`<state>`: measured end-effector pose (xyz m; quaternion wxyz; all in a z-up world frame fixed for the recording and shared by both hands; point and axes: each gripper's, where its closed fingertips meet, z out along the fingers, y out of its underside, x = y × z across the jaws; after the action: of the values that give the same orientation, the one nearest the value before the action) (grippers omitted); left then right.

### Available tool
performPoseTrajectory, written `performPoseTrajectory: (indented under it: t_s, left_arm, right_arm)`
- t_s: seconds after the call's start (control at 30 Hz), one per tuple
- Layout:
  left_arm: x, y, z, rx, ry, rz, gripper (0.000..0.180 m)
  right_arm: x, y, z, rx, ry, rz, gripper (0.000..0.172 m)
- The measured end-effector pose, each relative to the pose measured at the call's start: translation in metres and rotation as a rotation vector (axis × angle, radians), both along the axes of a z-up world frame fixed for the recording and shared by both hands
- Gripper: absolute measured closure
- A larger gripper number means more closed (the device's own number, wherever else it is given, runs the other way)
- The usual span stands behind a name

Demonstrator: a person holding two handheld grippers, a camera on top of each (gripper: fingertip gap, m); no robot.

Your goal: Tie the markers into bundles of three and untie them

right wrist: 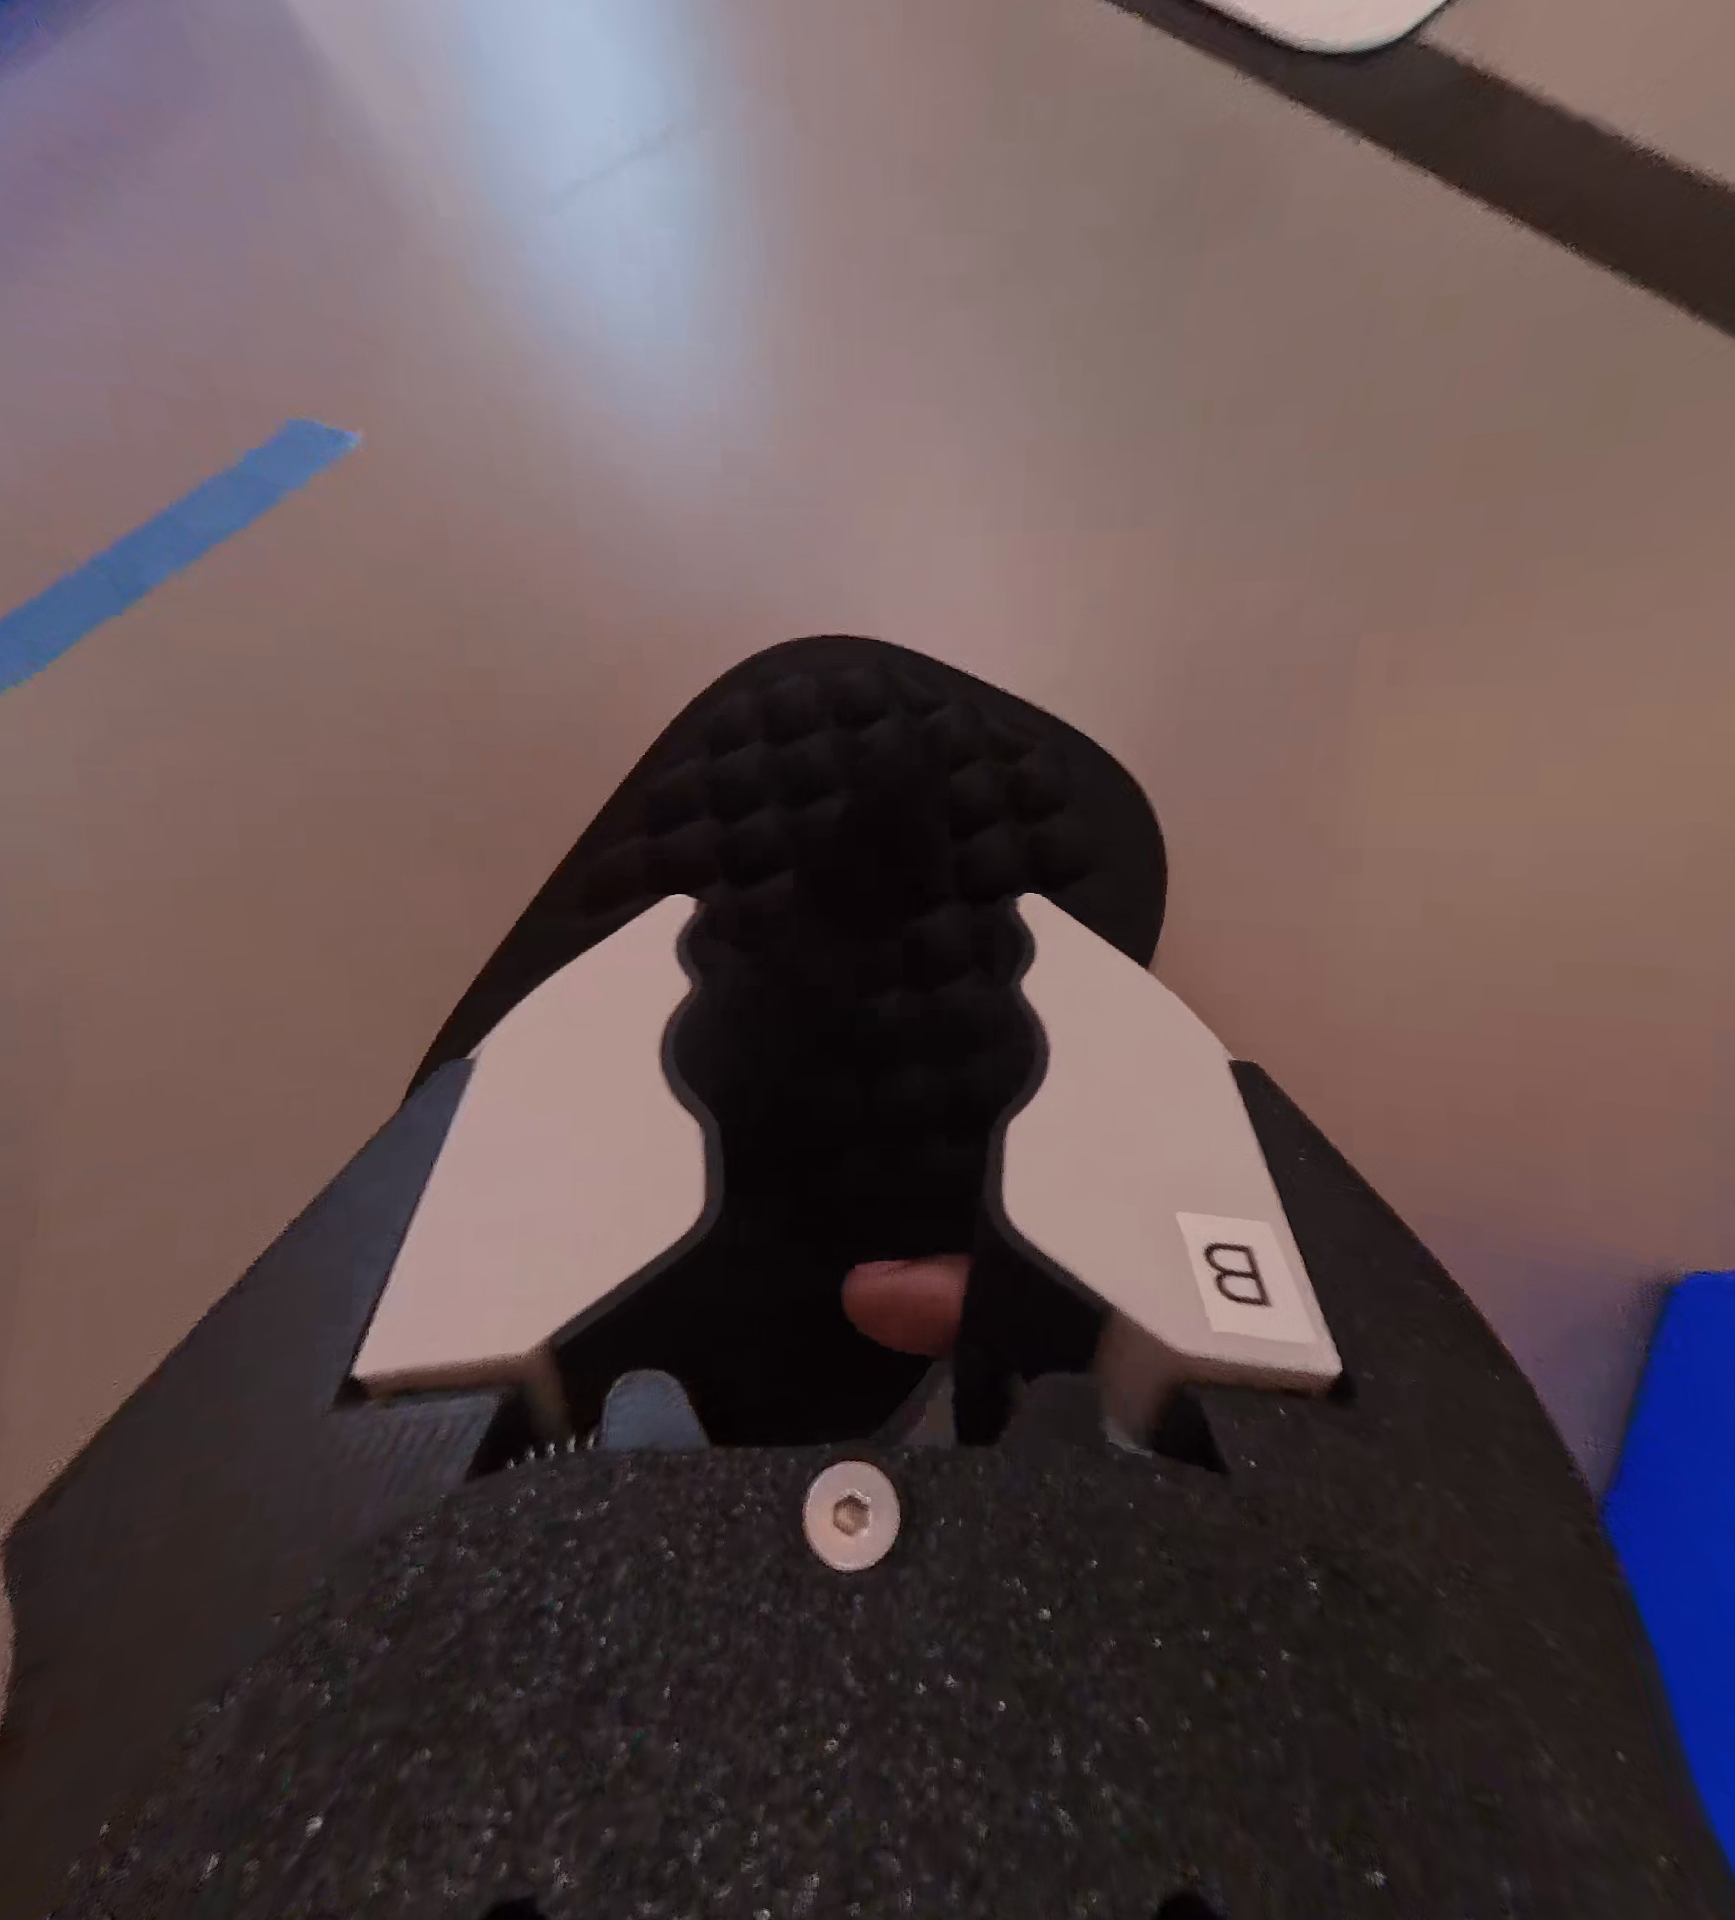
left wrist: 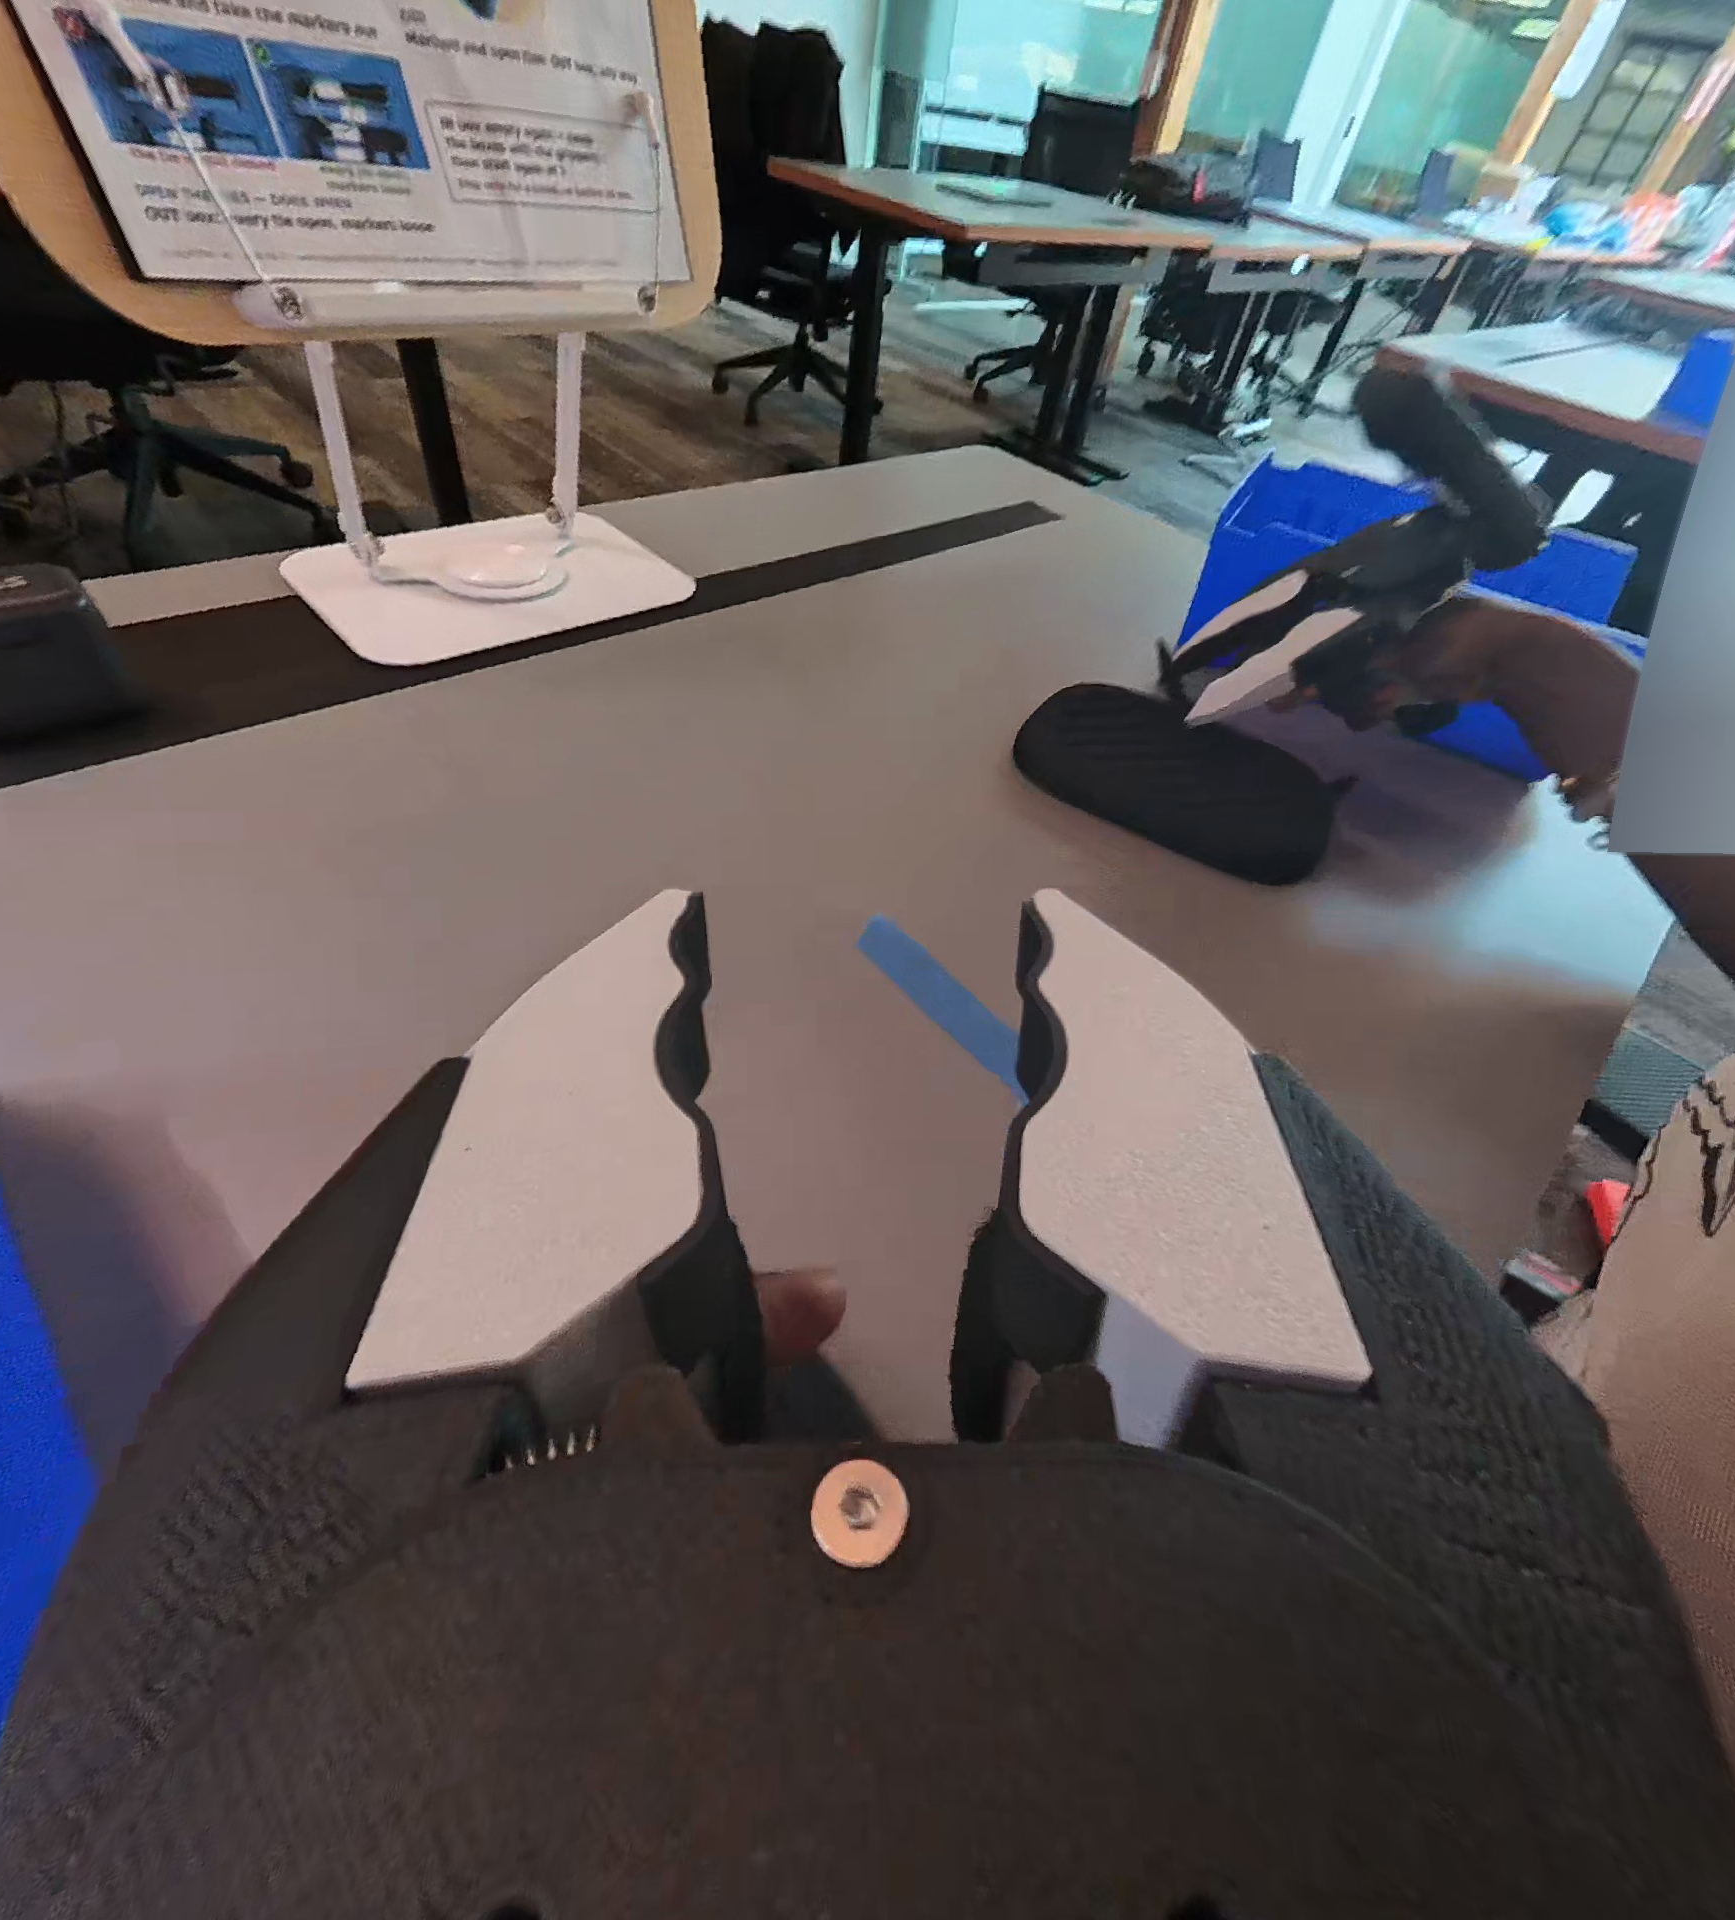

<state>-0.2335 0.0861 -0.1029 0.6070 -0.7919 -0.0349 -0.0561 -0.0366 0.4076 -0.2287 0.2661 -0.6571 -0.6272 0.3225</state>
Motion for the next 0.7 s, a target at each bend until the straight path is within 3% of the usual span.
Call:
performPoseTrajectory:
  t_s: [0.13,0.3,0.43,0.53,0.7]
  left_arm:
    - [-0.025,-0.032,-0.006,-0.138,0.116,0.131,0.111]
    - [-0.065,-0.081,-0.011,-0.35,0.157,0.222,0.114]
    - [-0.119,-0.112,-0.022,-0.562,0.238,0.206,0.134]
    - [-0.144,-0.113,-0.036,-0.615,0.215,0.035,0.147]
    - [-0.196,-0.141,-0.109,-1.035,0.347,-0.081,0.147]
  right_arm:
    - [0.0,-0.002,0.029,0.144,0.09,-0.073,0.098]
    - [-0.003,-0.037,0.072,0.156,0.289,-0.075,0.104]
    - [0.001,-0.063,0.095,0.088,0.399,-0.037,0.109]
    - [0.004,-0.072,0.106,0.076,0.45,-0.043,0.115]
    - [0.004,-0.082,0.108,0.082,0.458,-0.04,0.116]
